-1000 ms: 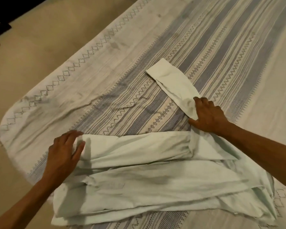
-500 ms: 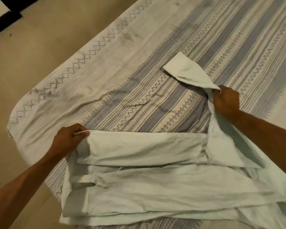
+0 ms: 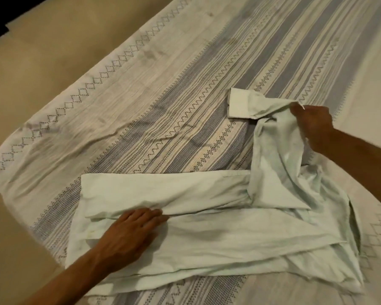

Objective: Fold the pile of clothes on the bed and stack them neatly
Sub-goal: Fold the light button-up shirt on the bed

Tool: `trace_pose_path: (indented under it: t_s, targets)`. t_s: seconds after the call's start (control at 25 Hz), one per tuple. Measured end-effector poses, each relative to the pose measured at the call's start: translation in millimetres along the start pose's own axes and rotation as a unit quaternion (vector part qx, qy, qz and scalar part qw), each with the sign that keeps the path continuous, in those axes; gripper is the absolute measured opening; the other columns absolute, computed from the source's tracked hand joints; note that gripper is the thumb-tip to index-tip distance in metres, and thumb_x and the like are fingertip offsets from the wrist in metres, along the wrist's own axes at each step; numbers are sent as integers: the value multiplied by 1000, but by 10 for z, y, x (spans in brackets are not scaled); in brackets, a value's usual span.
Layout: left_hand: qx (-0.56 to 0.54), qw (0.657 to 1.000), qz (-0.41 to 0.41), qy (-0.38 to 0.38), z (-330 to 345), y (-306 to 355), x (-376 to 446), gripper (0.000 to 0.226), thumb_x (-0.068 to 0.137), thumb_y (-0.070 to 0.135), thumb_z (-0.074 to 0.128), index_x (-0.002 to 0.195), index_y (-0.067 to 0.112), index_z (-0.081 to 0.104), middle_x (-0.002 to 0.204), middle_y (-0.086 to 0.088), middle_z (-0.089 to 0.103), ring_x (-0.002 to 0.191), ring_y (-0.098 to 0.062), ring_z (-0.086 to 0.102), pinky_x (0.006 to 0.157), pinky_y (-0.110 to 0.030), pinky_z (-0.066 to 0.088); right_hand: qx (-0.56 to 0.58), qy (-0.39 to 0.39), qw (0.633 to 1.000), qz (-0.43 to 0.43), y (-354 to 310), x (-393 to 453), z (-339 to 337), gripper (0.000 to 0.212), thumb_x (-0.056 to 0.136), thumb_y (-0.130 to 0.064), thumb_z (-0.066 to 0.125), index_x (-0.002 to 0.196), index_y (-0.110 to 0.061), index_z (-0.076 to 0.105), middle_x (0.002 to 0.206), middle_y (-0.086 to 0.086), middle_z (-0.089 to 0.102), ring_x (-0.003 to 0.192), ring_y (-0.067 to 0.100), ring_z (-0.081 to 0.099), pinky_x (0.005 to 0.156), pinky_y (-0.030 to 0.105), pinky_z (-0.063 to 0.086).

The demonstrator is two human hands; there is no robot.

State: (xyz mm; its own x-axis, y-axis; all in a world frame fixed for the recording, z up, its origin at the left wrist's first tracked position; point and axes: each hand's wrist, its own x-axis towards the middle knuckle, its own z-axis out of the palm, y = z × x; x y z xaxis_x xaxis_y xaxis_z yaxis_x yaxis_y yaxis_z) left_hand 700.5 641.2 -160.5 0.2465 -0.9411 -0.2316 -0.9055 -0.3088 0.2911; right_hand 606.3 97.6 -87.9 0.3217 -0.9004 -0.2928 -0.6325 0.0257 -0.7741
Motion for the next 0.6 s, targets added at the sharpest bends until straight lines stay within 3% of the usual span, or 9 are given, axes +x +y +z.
trace_pose_path:
  t_s: [0.08,0.2,0.24,0.32,0.4,0.48,0.52,0.56,0.6]
  targets:
    - [32,998,-42,25,225,136,13,46,104,44,39,147,36,51,148,9,57,131,-18,59,108,-36,38,-24,-8,997,-79,-211,-199,-85,32,100,-46,62,103,-17,76,101,7,70,100,27,68,89,37,55]
    - [79,988,-110,76,252,270,184,38,101,35,43,133,29,63,127,2,70,111,-26,67,95,-45,49,49,-19,987,-155,-540,-737,-350,39,102,-51,59,73,-26,67,70,-13,62,68,6,58,69,25,48]
    - [89,985,-130,76,246,314,242,37,98,30,48,131,28,63,124,1,71,108,-28,67,92,-47,50,63,-23,982,-176,-603,-1002,-507,43,102,-53,58,71,-24,65,66,-14,60,65,5,54,66,25,45]
    - [98,980,-159,67,202,383,314,38,91,22,57,128,26,62,120,1,70,106,-30,66,89,-46,49,-11,-4,965,-263,-469,-1539,-898,51,106,-54,50,84,-12,69,75,1,64,69,17,54,63,33,44]
    - [79,981,-162,77,130,475,334,37,88,19,62,125,24,62,117,-1,67,103,-30,64,85,-44,50,-159,-15,891,-425,-22,-2155,-1263,56,110,-44,39,96,-2,73,87,18,68,77,32,59,66,42,48]
    - [0,984,-141,114,91,627,296,32,92,22,60,124,24,61,116,2,63,102,-22,62,81,-39,52,-345,-110,777,-515,809,-2527,-1495,57,109,-44,37,96,-9,80,101,19,74,105,40,61,92,60,48]
    - [-79,982,-127,112,76,751,248,29,96,28,58,125,28,59,116,8,61,101,-14,60,80,-33,52,-426,-173,729,-508,1306,-2648,-1565,53,108,-48,36,100,-19,80,107,13,75,123,38,55,106,64,37]
    - [-179,973,-117,89,61,916,203,28,100,38,58,127,34,56,114,14,59,100,-4,58,80,-28,52,-473,-245,704,-469,1805,-2720,-1628,48,108,-53,32,109,-31,75,116,6,75,141,34,43,117,61,25]
    - [-277,953,-117,47,73,1091,160,32,100,47,60,130,40,52,113,19,58,97,1,59,80,-24,53,-492,-309,703,-409,2196,-2790,-1673,44,107,-58,26,122,-44,66,128,-1,72,152,29,31,122,54,16]
